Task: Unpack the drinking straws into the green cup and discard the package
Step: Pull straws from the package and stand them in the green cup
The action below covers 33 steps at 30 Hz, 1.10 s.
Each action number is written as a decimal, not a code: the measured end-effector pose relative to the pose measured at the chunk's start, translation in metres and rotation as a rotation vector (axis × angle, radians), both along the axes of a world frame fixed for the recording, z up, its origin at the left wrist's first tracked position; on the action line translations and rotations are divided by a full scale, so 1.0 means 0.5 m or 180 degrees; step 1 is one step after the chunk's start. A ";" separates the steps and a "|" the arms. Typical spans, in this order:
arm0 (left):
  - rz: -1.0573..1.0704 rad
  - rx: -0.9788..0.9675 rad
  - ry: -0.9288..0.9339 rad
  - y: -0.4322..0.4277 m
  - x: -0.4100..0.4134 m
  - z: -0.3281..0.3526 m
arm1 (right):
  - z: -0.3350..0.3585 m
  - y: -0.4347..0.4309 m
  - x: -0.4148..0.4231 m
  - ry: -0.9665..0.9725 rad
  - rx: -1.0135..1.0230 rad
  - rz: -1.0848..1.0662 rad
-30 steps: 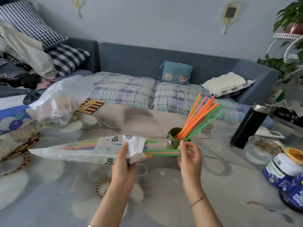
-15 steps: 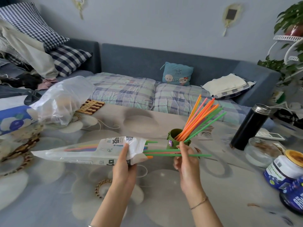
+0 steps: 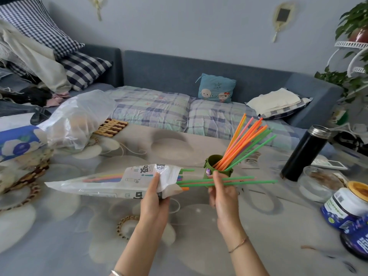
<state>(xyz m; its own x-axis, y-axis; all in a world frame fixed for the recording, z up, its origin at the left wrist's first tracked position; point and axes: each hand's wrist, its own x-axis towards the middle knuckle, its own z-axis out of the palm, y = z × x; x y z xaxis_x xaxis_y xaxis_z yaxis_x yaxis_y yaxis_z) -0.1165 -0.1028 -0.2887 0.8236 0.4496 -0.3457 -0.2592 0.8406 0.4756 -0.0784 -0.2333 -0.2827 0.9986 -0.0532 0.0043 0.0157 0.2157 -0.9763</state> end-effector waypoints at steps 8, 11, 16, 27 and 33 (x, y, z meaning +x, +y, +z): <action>-0.0165 -0.0062 0.0115 -0.020 -0.016 0.018 | 0.040 -0.055 0.035 -0.0246 0.0010 -0.0277; -0.0019 -0.0091 0.0086 -0.014 -0.025 0.038 | 0.087 -0.115 0.083 -0.0538 0.0208 -0.0808; -0.0004 -0.0157 0.0037 -0.018 -0.036 0.058 | 0.157 -0.155 0.151 -0.1470 -0.1397 -0.1080; 0.0065 -0.0147 0.0060 -0.018 -0.031 0.049 | 0.083 -0.111 0.224 -0.0542 -0.3215 0.0278; 0.0043 -0.0247 0.0040 -0.024 -0.032 0.054 | 0.073 -0.100 0.220 -0.0747 -0.2531 -0.0157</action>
